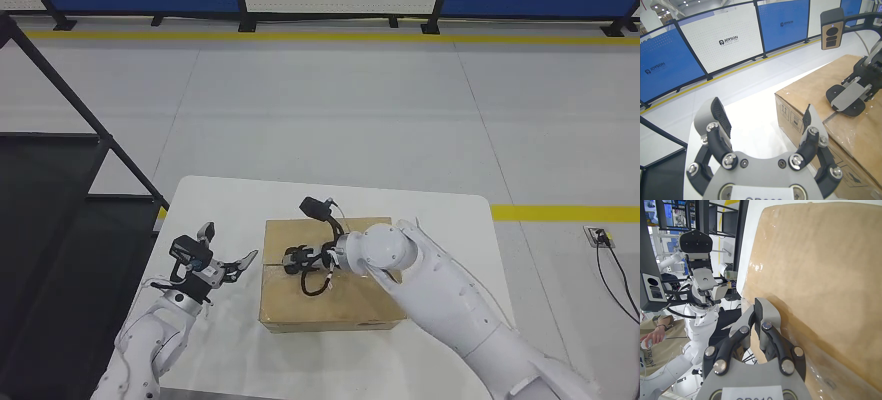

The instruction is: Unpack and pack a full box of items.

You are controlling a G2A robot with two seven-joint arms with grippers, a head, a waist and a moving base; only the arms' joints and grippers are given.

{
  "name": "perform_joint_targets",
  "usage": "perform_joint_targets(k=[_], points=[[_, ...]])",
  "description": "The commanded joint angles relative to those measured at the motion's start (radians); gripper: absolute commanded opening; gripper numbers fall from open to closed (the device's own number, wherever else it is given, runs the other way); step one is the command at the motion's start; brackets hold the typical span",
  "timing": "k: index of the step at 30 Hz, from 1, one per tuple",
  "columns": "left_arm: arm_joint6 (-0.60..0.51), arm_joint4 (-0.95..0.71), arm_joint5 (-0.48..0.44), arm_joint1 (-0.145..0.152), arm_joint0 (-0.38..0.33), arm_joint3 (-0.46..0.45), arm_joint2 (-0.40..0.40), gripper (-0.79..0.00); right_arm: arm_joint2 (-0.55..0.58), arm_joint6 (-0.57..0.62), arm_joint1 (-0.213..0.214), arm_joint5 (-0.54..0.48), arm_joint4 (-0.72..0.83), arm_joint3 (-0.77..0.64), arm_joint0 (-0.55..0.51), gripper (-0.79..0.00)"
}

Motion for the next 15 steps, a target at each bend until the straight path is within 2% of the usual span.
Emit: perform_joint_targets(k=[1,15], points=[[0.001,0.001,-0.002,0.0,-0.003,0.002,0.003,0.0,0.028,0.009,0.015,0.014,-0.02,-0.028,-0.024,-0.785],[0.008,0.004,-0.009,-0.001,-0.013,0.015,0.014,0.0,0.219,-0.006,0.098,0.11,-0.138,-0.2,-0.189,-0.785]])
